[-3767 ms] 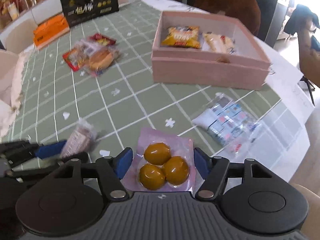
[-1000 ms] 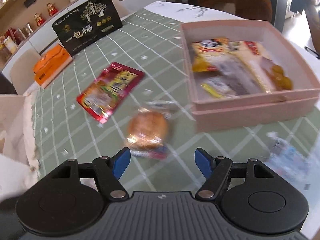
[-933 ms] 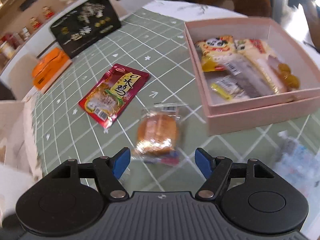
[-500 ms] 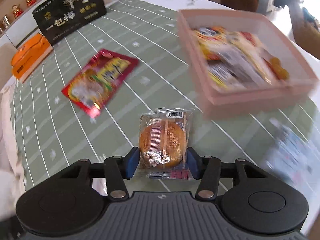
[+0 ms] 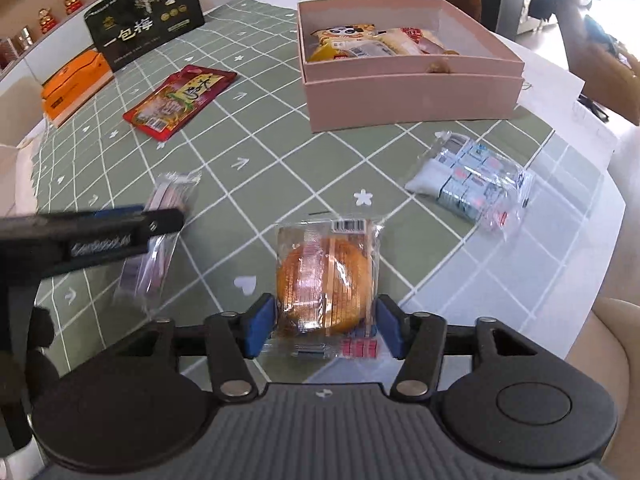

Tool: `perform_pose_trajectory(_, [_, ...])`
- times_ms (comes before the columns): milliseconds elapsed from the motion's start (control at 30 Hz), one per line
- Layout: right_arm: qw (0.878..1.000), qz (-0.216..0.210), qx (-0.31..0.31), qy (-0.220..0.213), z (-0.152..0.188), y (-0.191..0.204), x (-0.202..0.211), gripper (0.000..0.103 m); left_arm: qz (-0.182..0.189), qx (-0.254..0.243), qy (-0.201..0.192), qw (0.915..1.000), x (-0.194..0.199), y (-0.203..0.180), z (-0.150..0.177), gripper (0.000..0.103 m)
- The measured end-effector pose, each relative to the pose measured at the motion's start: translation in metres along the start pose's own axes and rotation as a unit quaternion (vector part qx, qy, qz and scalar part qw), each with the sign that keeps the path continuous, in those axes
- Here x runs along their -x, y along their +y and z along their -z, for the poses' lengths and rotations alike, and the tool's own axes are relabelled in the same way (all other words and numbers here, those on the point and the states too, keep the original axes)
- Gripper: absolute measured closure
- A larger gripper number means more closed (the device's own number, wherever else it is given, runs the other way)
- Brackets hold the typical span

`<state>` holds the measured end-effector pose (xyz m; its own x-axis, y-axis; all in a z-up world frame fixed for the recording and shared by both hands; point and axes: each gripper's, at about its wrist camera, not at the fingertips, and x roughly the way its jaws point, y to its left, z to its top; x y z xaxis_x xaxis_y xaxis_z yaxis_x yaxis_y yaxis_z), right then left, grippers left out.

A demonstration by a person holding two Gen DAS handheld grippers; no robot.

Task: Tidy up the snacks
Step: 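Lift the stick packet with the left tool while the right tool lifts the bun packet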

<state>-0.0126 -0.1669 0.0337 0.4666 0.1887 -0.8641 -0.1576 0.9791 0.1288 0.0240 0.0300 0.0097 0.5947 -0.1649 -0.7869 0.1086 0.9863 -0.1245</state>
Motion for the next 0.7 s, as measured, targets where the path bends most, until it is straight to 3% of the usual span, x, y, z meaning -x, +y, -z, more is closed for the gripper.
perform_pose_trajectory(233, [0.999, 0.018, 0.006, -0.027, 0.009, 0.004, -0.003, 0.027, 0.008, 0.008, 0.007, 0.9999, 0.031, -0.013, 0.042, 0.067])
perform_pose_trajectory(367, [0.999, 0.037, 0.036, -0.019, 0.009, 0.014, -0.008, 0.018, -0.002, 0.027, 0.002, 0.9996, 0.04, -0.021, 0.056, 0.067])
perform_pose_trajectory(533, [0.999, 0.037, 0.027, -0.004, 0.011, 0.009, -0.013, 0.001, -0.004, 0.043, -0.008, 0.9991, 0.044, -0.024, 0.064, 0.066])
perform_pose_trajectory(700, [0.999, 0.038, 0.032, 0.009, 0.007, 0.009, -0.014, 0.0, -0.003, 0.039, -0.017, 0.9991, 0.045, -0.024, 0.066, 0.066])
